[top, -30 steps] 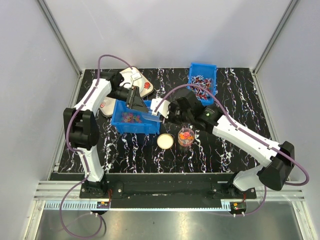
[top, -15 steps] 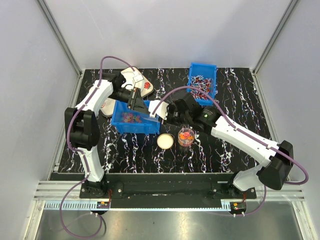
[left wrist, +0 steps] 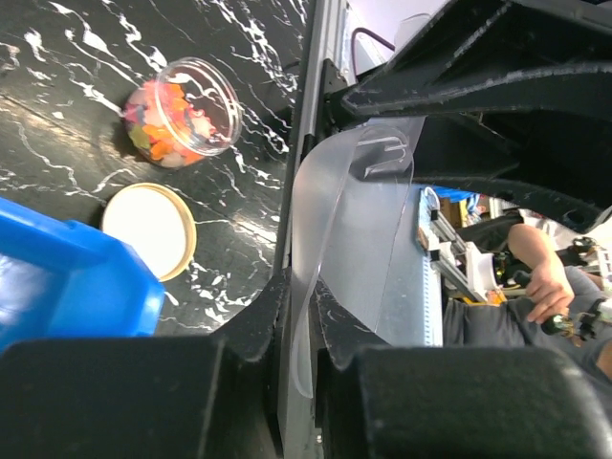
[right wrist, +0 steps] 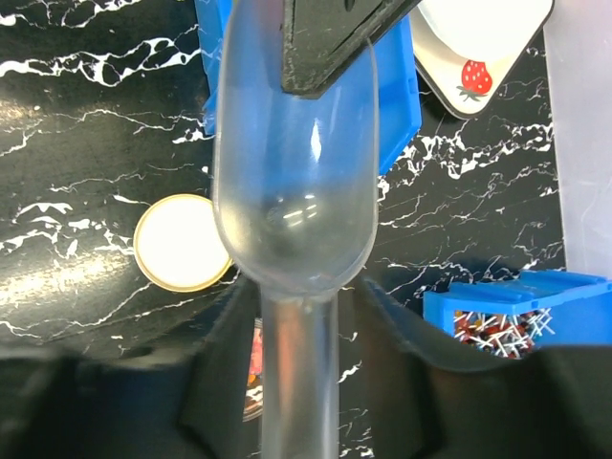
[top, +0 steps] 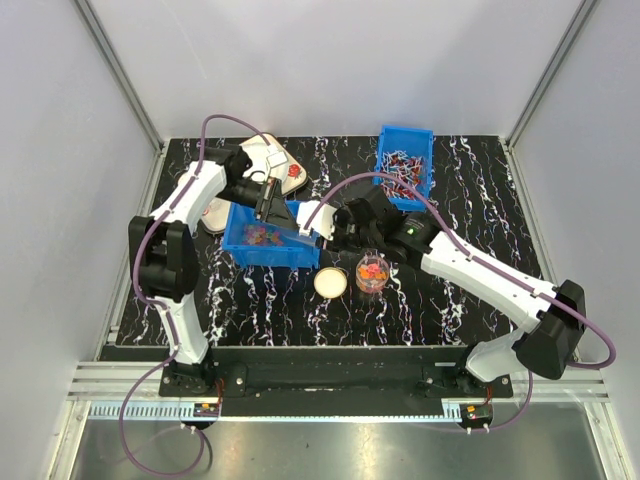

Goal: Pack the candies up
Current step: Adjust the spatula.

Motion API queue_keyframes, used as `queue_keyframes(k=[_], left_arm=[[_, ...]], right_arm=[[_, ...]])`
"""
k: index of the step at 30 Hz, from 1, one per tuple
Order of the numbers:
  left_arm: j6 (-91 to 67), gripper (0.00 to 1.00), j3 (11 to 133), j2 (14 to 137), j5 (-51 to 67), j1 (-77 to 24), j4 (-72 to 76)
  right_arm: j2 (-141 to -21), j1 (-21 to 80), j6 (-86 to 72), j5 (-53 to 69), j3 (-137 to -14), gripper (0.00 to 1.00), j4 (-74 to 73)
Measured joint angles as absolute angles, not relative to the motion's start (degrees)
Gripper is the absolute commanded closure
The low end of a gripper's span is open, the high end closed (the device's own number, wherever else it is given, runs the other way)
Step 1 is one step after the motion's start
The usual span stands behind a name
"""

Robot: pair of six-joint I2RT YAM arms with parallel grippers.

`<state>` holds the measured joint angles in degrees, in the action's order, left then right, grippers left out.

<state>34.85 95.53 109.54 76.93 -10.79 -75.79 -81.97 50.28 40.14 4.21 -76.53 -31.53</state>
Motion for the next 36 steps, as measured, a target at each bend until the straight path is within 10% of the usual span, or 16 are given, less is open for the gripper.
queue_keyframes(k=[29,36], left_arm=[[38.1,1.0,95.0,106.2,77.8,-11.1,-77.1],[38.0,0.91,95.0,106.2,77.4,-10.7,-77.3]], right_arm=[[-82.9,42.6,36.3,24.4,-80.4,0.62,-36.0],[-84.0,42.2,35.5,24.6,-81.4,1.0,-36.3]])
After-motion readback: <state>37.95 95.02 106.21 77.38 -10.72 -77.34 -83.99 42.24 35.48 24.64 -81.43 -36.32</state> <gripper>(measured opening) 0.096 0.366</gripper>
